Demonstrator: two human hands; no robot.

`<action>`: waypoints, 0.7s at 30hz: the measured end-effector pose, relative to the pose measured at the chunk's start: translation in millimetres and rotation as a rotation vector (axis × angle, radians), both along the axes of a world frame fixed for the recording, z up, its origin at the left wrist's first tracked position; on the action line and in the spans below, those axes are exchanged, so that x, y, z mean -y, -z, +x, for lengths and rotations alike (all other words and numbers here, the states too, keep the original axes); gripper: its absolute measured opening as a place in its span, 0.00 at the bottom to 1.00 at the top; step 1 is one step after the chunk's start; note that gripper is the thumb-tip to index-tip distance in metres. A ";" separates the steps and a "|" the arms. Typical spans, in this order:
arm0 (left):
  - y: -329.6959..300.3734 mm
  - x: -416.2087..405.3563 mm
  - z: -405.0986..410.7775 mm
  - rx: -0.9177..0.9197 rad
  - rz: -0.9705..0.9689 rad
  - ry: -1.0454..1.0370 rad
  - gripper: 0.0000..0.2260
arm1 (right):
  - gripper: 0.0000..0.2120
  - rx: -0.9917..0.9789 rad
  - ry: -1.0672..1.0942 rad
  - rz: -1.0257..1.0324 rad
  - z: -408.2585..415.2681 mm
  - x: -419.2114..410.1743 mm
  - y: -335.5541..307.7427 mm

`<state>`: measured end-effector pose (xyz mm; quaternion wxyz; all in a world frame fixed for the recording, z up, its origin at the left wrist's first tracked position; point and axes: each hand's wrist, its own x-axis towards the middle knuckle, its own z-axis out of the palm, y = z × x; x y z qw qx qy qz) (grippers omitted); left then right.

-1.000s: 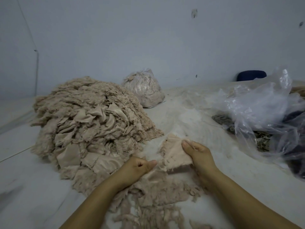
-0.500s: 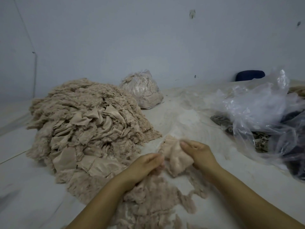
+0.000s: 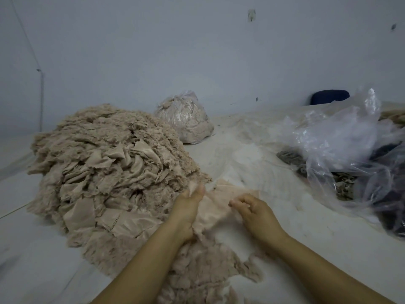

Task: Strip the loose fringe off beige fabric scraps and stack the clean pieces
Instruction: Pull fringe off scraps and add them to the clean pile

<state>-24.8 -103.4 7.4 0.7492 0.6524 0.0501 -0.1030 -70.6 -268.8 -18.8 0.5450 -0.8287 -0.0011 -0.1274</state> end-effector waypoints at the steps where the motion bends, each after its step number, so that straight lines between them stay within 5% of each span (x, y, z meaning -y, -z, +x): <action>1: -3.5 -5.0 4.4 -0.017 0.005 -0.054 0.15 | 0.09 -0.026 -0.041 -0.027 -1.6 3.5 1.8; 4: -12.2 -17.2 15.2 -0.029 -0.079 -0.125 0.16 | 0.10 -0.137 -0.152 -0.082 -10.2 12.7 0.3; 7: -17.1 -9.2 14.6 -0.043 -0.177 -0.048 0.15 | 0.24 -0.150 -0.277 -0.116 -16.0 4.6 -7.8; 12: -10.2 14.0 4.8 -0.036 -0.324 0.092 0.09 | 0.18 -0.201 -0.154 0.664 -5.6 -25.2 -16.4; 14: -4.7 10.4 4.9 -0.011 -0.261 0.143 0.05 | 0.08 -0.191 0.034 0.771 4.4 -24.5 -19.2; 16: -0.8 5.0 7.3 -0.010 -0.179 0.150 0.05 | 0.07 -0.132 0.160 0.755 12.0 -19.7 -21.1; 21: -5.0 14.1 6.4 0.059 0.034 0.260 0.23 | 0.06 0.003 0.109 0.399 22.3 -21.6 -20.0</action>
